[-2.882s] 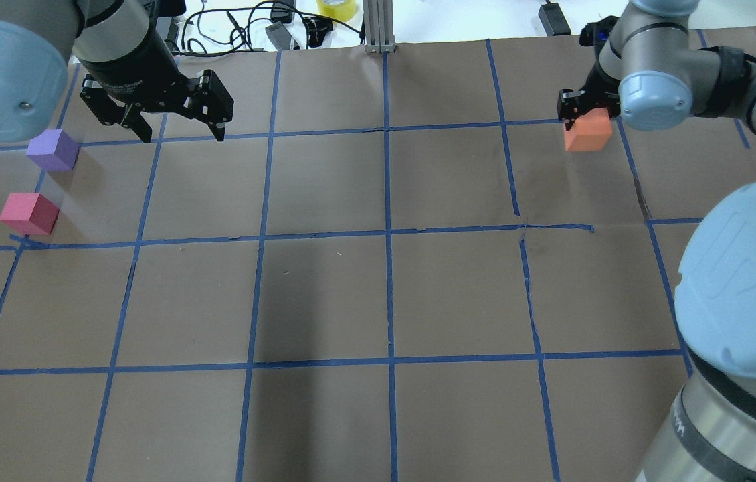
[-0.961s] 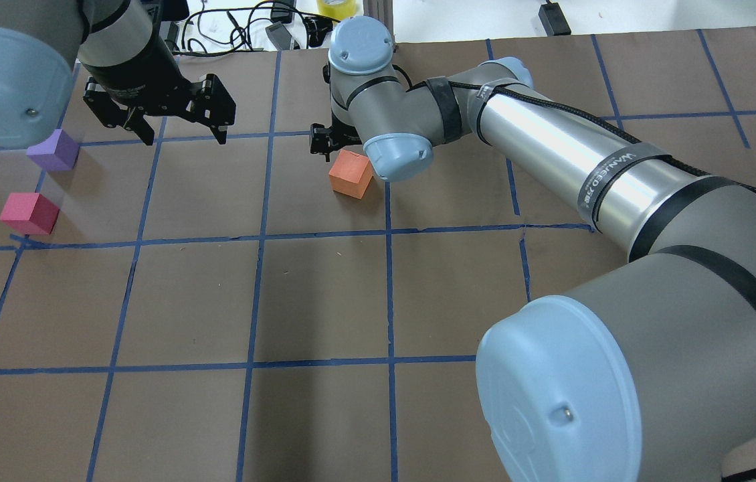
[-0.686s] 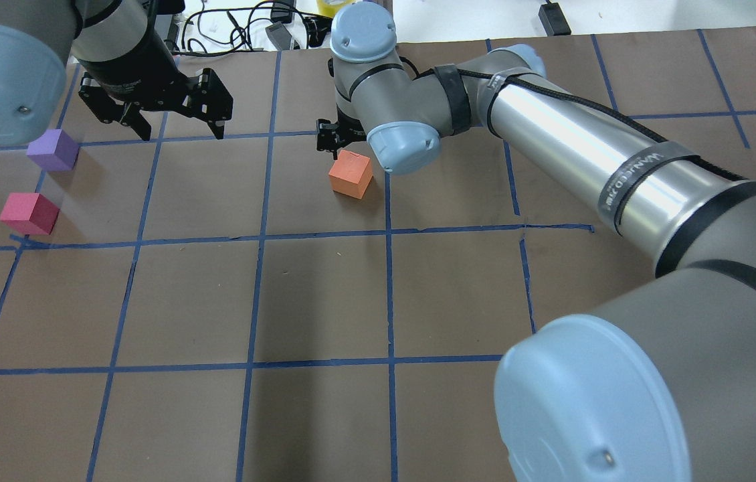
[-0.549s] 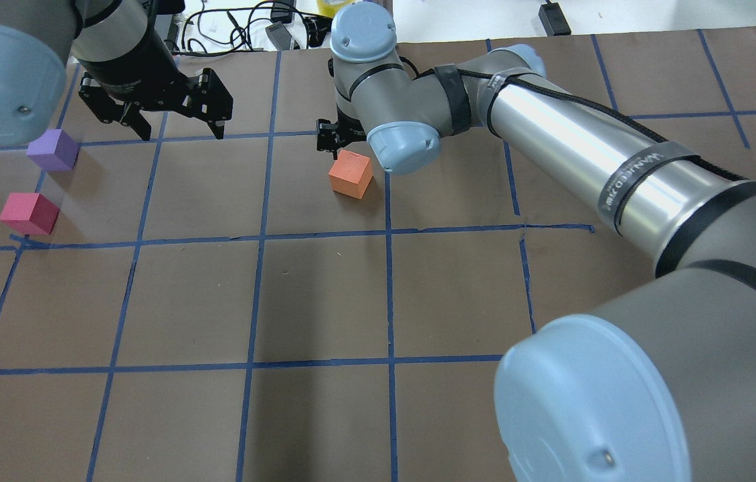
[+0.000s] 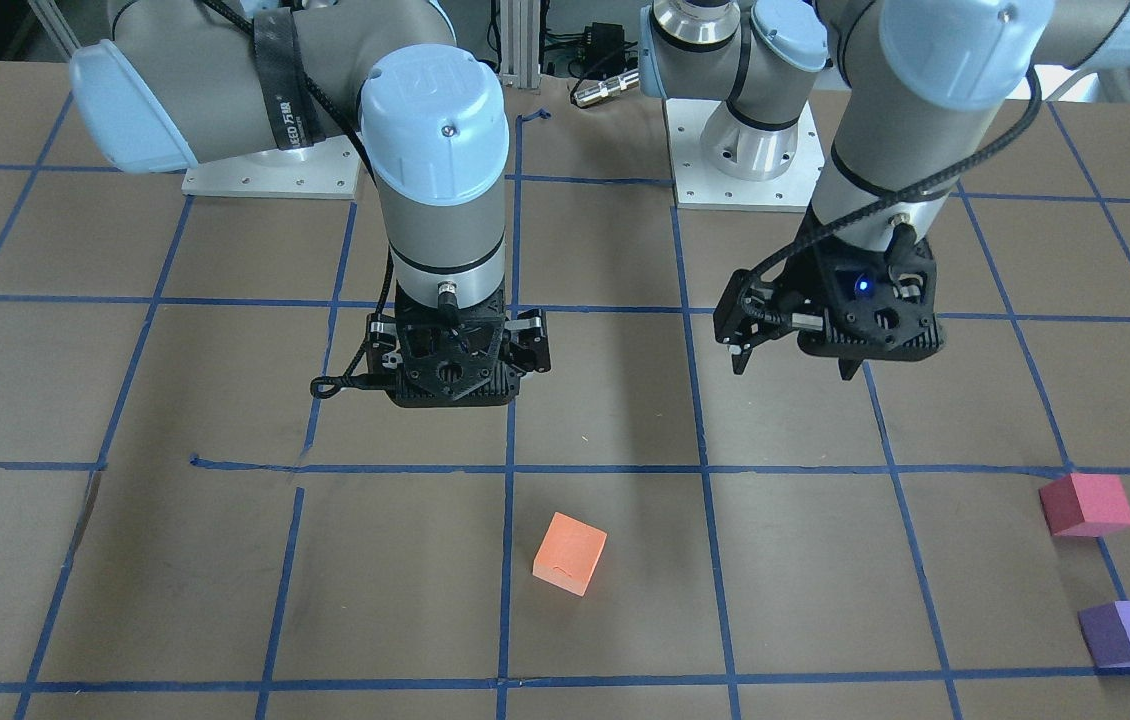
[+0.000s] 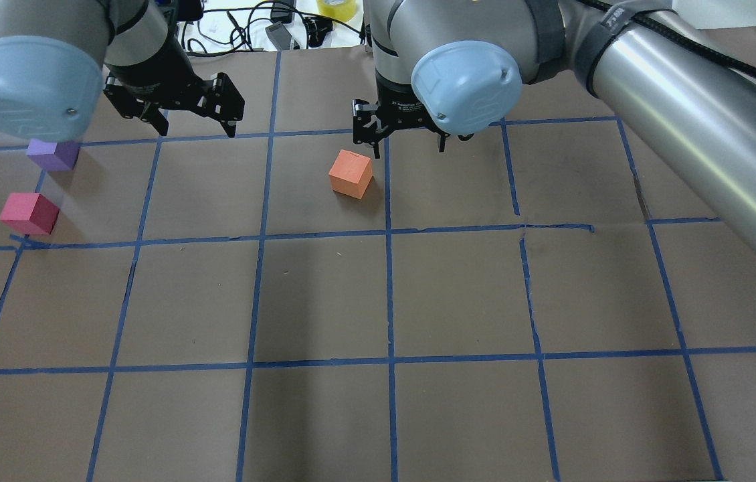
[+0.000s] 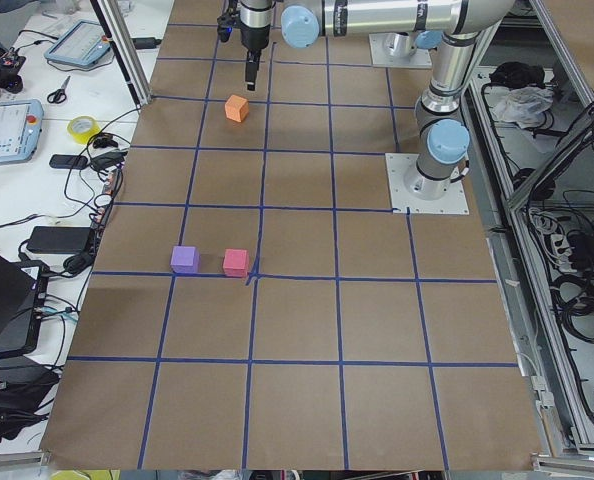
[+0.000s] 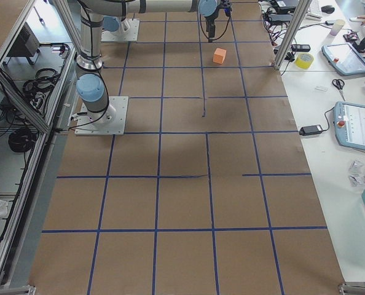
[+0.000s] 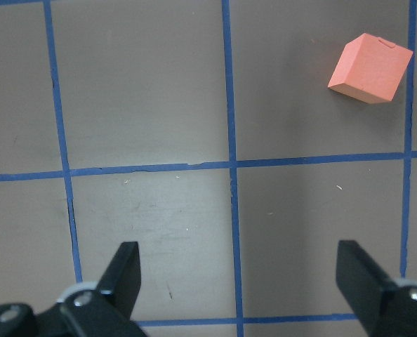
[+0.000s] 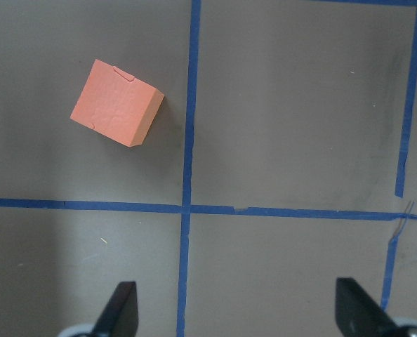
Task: Arrange blocks in a line
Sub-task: 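Raise the right gripper away while the left gripper reaches toward the orange cube, then grasp the orange cube with the left gripper, then carry the orange cube with the left gripper toward the purple cube, then lower the orange cube between the purple and pink cubes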
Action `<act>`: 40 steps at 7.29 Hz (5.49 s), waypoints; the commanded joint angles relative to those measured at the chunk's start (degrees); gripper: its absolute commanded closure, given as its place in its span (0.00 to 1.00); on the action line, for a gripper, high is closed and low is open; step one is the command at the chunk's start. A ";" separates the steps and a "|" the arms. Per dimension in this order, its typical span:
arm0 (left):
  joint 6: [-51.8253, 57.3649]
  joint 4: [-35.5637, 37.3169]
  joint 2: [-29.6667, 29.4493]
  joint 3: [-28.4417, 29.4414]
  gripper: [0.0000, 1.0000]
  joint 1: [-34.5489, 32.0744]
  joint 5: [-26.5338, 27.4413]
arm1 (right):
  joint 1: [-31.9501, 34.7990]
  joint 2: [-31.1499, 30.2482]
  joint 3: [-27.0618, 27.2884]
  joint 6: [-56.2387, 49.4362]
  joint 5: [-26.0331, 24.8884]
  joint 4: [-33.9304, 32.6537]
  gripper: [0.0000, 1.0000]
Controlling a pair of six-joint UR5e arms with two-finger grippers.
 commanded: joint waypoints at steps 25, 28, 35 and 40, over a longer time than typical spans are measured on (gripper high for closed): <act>3.54 27.92 -20.94 -1.22 0.65 18.70 1.34 | -19.45 -23.47 12.29 -21.00 1.49 10.48 0.00; 13.98 23.36 -21.11 0.69 0.66 30.68 -2.01 | -19.45 -23.12 12.38 -21.08 1.14 9.95 0.00; 23.50 19.66 -27.52 9.66 0.72 35.64 -4.14 | -19.45 -23.03 12.38 -20.91 0.79 7.49 0.00; 22.09 18.25 -28.84 10.37 0.77 35.73 -2.91 | -19.45 -22.94 12.46 -20.82 0.79 7.49 0.00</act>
